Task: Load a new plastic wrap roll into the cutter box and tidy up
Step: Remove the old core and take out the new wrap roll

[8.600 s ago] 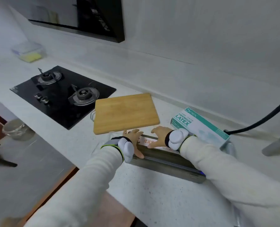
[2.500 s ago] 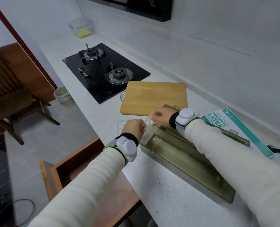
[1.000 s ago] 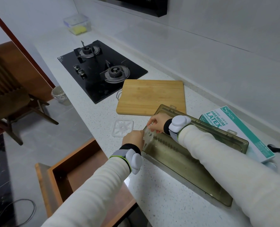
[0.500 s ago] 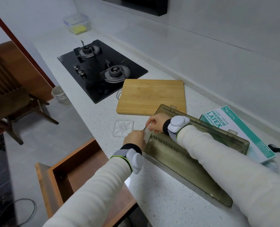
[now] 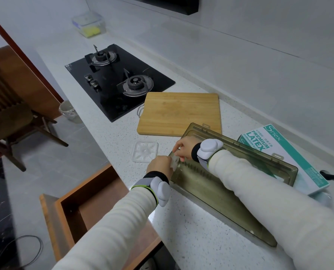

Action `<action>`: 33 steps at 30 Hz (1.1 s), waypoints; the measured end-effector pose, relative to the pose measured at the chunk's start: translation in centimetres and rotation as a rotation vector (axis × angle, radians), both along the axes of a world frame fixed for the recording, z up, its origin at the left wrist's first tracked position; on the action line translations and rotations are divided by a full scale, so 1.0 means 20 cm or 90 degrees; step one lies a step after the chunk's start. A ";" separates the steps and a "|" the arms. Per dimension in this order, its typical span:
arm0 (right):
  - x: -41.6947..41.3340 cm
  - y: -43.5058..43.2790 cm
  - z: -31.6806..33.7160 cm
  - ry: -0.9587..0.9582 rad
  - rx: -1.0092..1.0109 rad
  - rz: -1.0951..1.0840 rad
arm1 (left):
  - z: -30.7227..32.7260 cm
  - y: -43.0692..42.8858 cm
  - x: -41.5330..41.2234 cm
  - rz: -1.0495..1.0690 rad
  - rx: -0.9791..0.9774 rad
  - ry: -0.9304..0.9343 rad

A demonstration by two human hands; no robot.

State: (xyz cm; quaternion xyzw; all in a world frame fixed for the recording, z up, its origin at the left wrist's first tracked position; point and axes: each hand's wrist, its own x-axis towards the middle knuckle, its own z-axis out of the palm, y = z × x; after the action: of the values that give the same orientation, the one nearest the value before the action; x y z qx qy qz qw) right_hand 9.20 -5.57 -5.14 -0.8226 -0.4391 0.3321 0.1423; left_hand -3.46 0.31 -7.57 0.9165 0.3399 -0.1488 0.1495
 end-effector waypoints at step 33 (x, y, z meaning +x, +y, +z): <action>-0.03 0.03 0.00 0.134 0.037 -0.124 | 0.15 0.09 -0.03 0.002 -0.035 -0.032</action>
State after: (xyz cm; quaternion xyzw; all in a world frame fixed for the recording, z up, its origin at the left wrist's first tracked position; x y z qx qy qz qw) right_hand 8.55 -5.03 -5.15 -0.8175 -0.3492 0.3885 0.2426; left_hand -4.14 2.14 -4.60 0.9150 0.3330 -0.1346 0.1835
